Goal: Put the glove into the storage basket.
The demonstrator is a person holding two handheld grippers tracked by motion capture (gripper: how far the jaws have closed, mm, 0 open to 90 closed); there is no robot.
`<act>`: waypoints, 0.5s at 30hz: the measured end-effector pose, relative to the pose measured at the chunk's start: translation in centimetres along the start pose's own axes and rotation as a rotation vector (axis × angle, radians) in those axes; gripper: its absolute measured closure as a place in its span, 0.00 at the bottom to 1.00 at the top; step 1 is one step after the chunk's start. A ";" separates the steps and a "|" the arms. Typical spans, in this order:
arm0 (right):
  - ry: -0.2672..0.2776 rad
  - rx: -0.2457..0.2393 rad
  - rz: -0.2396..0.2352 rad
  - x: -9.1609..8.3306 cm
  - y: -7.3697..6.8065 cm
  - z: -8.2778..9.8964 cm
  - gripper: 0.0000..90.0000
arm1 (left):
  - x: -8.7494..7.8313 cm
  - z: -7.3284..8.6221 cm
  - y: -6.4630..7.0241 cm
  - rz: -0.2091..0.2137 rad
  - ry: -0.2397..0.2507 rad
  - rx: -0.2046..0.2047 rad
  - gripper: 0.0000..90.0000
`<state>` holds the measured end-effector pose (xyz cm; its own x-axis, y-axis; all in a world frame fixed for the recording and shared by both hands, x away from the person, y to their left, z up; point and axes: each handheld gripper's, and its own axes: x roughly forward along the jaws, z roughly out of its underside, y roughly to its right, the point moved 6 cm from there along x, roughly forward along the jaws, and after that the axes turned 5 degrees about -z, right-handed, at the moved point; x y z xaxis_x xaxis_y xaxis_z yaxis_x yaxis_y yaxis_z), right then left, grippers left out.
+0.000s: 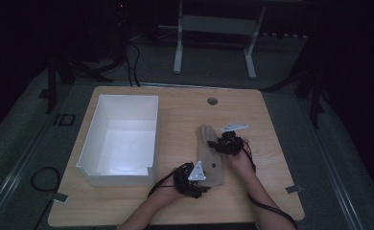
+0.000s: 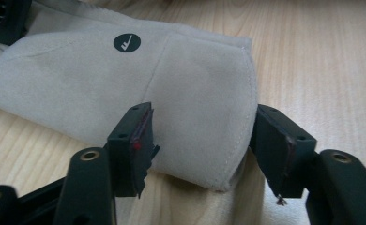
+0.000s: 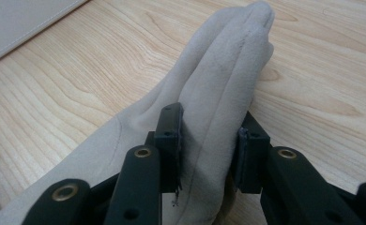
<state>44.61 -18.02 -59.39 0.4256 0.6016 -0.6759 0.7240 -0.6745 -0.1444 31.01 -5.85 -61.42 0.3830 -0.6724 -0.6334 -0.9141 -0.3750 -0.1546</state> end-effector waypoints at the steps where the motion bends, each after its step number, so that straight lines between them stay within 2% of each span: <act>1: -0.002 0.002 -0.001 0.0 0.0 0.0 0.76 | 0.1 -0.1 0.0 -0.002 -0.002 0.002 0.47; 4: -0.002 0.002 0.003 0.0 0.0 0.0 0.76 | 0.1 -0.1 -0.2 -0.010 -0.006 -0.005 0.49; 7: -0.005 0.001 0.012 0.0 -0.1 0.0 0.76 | 0.1 -0.1 -0.7 -0.034 -0.018 -0.010 0.64; 9: -0.006 0.002 0.014 0.0 -0.1 0.0 0.76 | 0.1 -0.2 -1.2 -0.045 -0.024 -0.039 0.78; 10: -0.008 0.004 0.014 0.0 -0.1 -0.1 0.76 | 0.1 -0.3 -1.5 -0.029 -0.025 -0.065 0.84; 12: -0.008 0.005 0.017 0.0 -0.1 -0.1 0.76 | 0.2 -0.4 -1.8 -0.006 -0.020 -0.112 0.88; 15: -0.007 0.006 0.018 0.0 -0.1 -0.1 0.77 | 0.3 -0.5 -1.9 -0.004 -0.022 -0.124 0.90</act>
<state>44.60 -17.88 -59.31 0.4348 0.5860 -0.6838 0.7129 -0.6879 -0.1362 32.93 -5.62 -60.97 0.3820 -0.6575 -0.6494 -0.8888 -0.4540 -0.0631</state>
